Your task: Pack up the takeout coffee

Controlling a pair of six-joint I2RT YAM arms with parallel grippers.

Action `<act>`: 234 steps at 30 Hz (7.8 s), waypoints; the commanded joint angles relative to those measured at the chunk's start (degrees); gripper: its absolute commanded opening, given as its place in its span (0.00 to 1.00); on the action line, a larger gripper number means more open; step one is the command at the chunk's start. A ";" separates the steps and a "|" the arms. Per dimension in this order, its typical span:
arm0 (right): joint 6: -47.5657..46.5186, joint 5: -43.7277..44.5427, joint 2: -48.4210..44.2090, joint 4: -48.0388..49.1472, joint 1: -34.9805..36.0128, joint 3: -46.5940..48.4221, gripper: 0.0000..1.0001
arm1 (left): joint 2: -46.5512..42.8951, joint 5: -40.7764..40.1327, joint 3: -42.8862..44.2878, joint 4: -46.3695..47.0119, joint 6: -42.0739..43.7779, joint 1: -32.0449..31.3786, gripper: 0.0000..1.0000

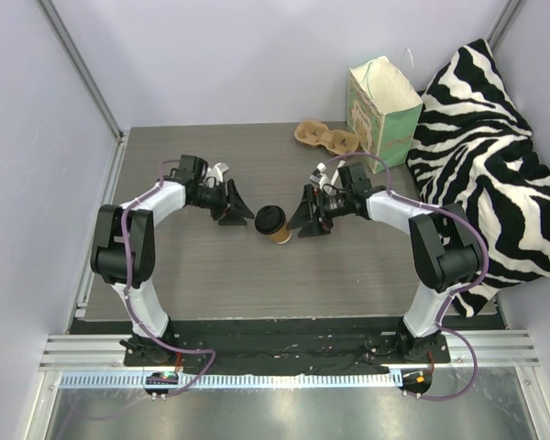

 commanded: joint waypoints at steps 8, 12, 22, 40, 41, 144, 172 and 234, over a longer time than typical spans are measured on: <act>-4.23 0.56 0.13 -2.35 -0.37 0.62 0.87 | -5.10 3.02 2.35 2.77 -1.02 -3.71 0.45; -4.32 0.91 0.31 -2.26 -0.37 0.97 0.87 | -5.28 3.11 2.26 3.30 -1.72 -4.33 0.45; -8.18 -0.75 -3.29 -10.42 -4.40 2.29 0.79 | -8.62 2.93 5.51 4.36 -0.58 -7.75 0.34; -0.63 7.76 -8.83 -9.38 -4.32 4.75 0.24 | 3.07 -3.31 11.84 5.85 -2.34 -16.37 0.17; -0.72 8.38 -8.74 -9.03 -4.15 4.66 0.23 | 3.42 -3.22 12.02 5.50 -2.34 -16.37 0.17; -13.99 12.43 -18.94 -26.61 -26.90 10.73 0.93 | 6.05 -39.56 47.35 -48.02 76.57 -41.93 0.72; -9.59 10.67 -23.42 -24.32 -33.06 8.36 1.00 | 23.99 -76.08 29.87 -28.08 96.45 -49.07 0.70; -8.37 8.65 -17.97 -21.68 -32.98 7.39 1.00 | 26.90 -67.39 20.54 6.38 156.92 9.91 0.69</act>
